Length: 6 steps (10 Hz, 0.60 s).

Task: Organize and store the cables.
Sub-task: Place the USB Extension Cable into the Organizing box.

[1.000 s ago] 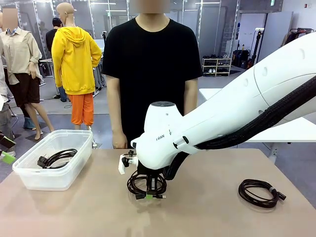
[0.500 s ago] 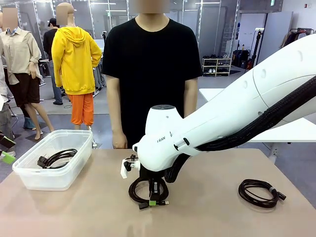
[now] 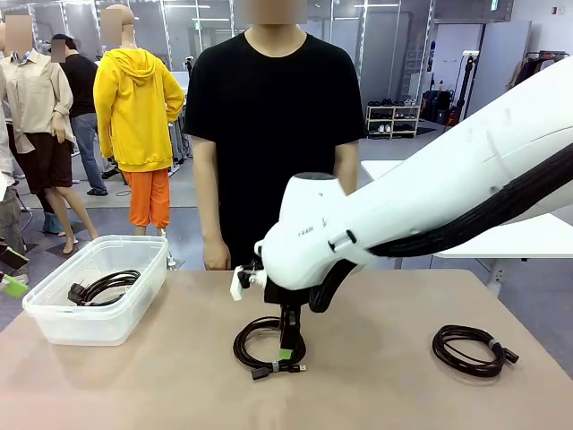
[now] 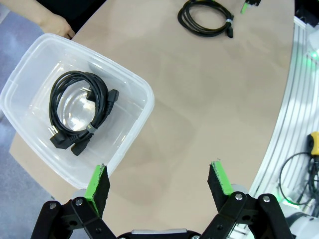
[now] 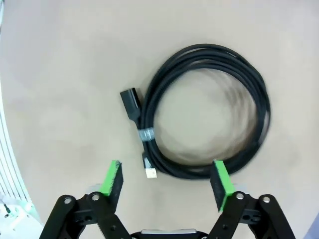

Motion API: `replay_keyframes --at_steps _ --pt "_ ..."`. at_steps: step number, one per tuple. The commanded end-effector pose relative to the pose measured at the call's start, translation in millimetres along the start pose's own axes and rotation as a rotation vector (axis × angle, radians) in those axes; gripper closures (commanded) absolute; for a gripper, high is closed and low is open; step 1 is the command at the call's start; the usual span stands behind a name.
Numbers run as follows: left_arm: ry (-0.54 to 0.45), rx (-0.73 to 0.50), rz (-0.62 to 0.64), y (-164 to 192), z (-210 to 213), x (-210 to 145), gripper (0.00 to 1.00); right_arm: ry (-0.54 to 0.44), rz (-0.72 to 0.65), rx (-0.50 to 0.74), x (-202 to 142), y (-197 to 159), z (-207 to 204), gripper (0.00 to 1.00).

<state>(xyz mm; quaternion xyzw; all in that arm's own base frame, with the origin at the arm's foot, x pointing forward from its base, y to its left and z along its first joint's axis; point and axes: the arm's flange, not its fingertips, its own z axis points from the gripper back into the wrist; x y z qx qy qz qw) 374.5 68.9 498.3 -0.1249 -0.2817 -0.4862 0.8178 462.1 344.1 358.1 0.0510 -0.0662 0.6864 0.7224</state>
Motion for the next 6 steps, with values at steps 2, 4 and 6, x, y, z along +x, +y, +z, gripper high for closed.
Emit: replay_keyframes --at_steps 2,4,6 --pt "0.011 0.002 0.007 -1.2 0.2 0.8 0.0 -0.119 -0.057 -0.018 -62.2 12.3 53.3 0.0" --pt "0.011 0.002 0.007 -1.2 0.2 0.8 0.0 -0.228 -0.134 -0.031 -126.1 13.3 94.9 0.0" --pt "-0.002 -0.032 -0.051 -2.6 -5.5 20.8 0.0 -0.316 -0.178 -0.039 -195.0 21.7 122.5 0.0"
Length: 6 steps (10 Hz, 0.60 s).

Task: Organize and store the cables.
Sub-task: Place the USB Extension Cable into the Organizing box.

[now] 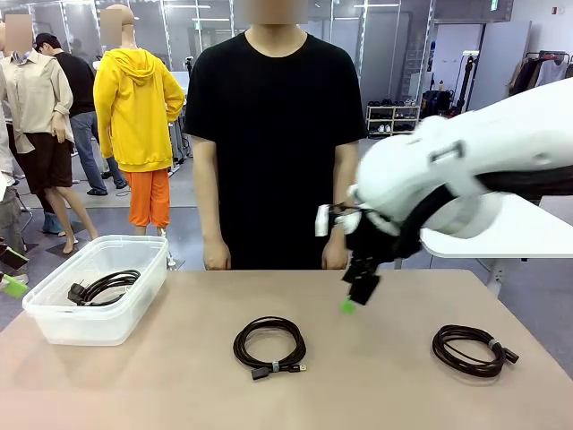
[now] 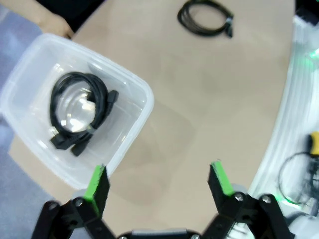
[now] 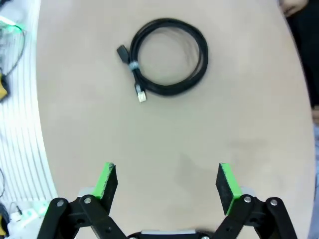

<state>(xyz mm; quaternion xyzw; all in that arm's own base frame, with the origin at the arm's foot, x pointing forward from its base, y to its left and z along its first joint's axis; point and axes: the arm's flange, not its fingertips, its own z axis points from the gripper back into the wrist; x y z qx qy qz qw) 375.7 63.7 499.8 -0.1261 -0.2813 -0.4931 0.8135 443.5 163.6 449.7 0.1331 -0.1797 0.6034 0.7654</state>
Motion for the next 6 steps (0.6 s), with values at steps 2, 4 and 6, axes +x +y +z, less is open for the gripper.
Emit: replay_keyframes --at_steps 2,4,6 --pt "0.057 -0.072 -0.041 -14.0 -24.8 61.4 0.0 -0.151 -0.018 0.023 -102.8 8.9 49.2 0.0" --pt "0.094 -0.136 -0.034 -35.2 -51.4 102.6 0.0 -0.257 -0.059 0.003 -175.5 12.7 72.2 0.0" --pt "0.135 -0.164 -0.052 -58.7 -93.7 150.6 0.0 -0.441 -0.114 0.015 -246.2 13.8 87.9 0.0"
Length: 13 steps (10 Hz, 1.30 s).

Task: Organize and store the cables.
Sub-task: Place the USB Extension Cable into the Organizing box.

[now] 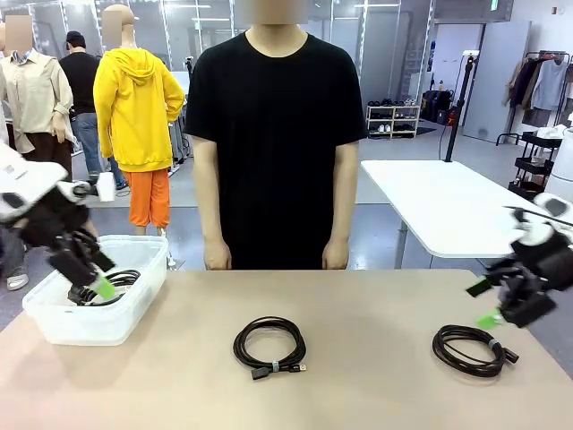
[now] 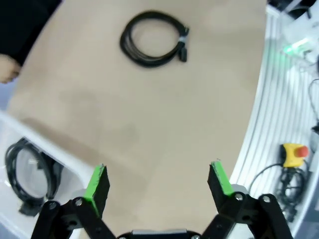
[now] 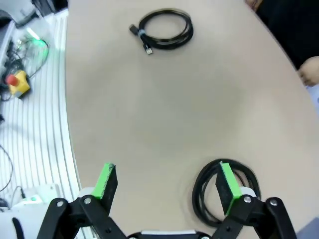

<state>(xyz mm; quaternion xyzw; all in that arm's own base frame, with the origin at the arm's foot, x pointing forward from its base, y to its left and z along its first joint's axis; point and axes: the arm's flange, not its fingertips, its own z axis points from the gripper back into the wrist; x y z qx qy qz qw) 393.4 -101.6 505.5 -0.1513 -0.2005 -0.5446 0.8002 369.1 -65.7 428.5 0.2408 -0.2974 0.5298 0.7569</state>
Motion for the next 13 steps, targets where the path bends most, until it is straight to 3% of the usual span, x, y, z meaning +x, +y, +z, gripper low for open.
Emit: replay_keyframes --at_steps 1,4,7,9,10,13 --pt "0.052 -0.015 0.0 2.5 -29.0 44.8 0.0 -0.179 -0.032 0.065 -40.0 -9.6 20.3 0.0" --pt "0.179 -0.065 -0.04 -10.2 -109.1 97.2 0.0 -0.263 -0.047 -0.049 -89.8 -4.7 52.6 0.0" --pt "0.162 -0.225 -0.125 -23.6 -169.7 112.5 0.0 -0.291 -0.034 -0.078 -114.4 -1.1 69.3 0.0" --pt "0.133 -0.241 -0.124 -27.7 -178.7 109.8 0.0 -0.267 -0.065 -0.077 -111.3 4.1 69.9 0.0" --pt "0.188 -0.225 -0.114 -33.0 -182.0 109.1 0.0 -0.267 -0.065 -0.077 -111.3 4.1 69.9 0.0" --pt "0.188 -0.225 -0.114 -33.0 -182.0 109.1 0.0 -0.267 -0.065 -0.077 -111.3 4.1 69.9 0.0"
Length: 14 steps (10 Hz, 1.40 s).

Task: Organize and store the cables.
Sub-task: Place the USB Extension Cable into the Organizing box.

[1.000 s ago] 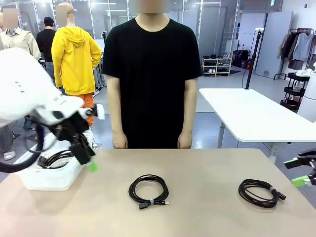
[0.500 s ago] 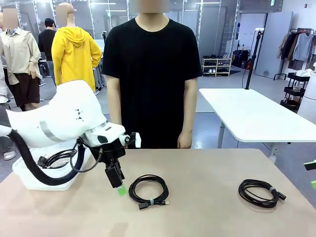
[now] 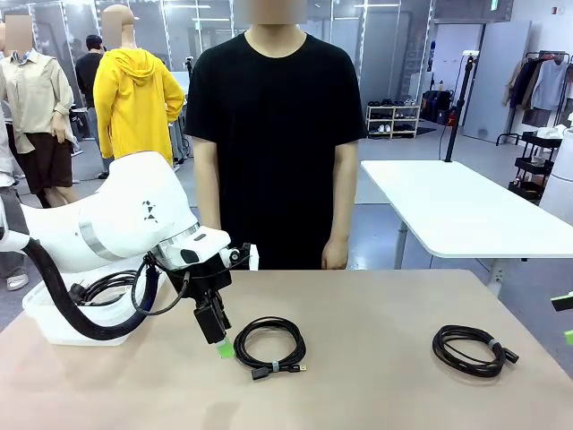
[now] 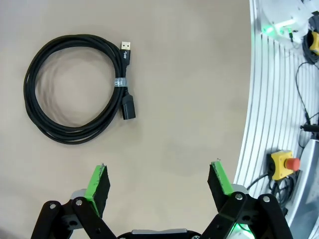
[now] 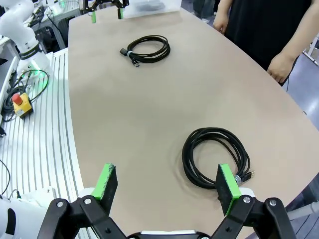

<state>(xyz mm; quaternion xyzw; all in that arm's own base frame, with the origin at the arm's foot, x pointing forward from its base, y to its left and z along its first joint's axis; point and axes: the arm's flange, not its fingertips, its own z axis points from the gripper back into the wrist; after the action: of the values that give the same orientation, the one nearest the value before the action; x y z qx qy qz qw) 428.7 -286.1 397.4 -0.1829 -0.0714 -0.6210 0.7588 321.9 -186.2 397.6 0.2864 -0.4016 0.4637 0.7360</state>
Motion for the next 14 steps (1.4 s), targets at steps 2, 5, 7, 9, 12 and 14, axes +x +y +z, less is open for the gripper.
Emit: replay_keyframes --at_steps 2,5,7,9,12,14 --pt "0.008 0.009 0.004 -2.5 2.6 0.3 0.0 -0.016 -0.01 -0.006 2.4 0.0 0.1 0.0" --pt "0.096 0.132 -0.063 -5.4 -14.7 42.1 0.0 -0.016 -0.01 -0.006 2.4 0.0 0.1 0.0" --pt "0.133 0.199 0.002 -2.7 -32.2 64.7 0.0 -0.016 -0.01 -0.006 2.4 0.0 0.1 0.0" --pt "0.187 0.217 0.078 2.1 -56.4 84.0 0.0 -0.016 -0.01 -0.006 2.4 0.0 0.1 0.0" --pt "0.217 0.231 0.061 13.7 -84.1 99.3 0.0 -0.016 -0.01 -0.006 2.4 0.0 0.1 0.0" --pt "0.217 0.218 0.023 24.6 -107.3 103.8 0.0 -0.016 -0.01 -0.006 2.4 0.0 0.1 0.0"
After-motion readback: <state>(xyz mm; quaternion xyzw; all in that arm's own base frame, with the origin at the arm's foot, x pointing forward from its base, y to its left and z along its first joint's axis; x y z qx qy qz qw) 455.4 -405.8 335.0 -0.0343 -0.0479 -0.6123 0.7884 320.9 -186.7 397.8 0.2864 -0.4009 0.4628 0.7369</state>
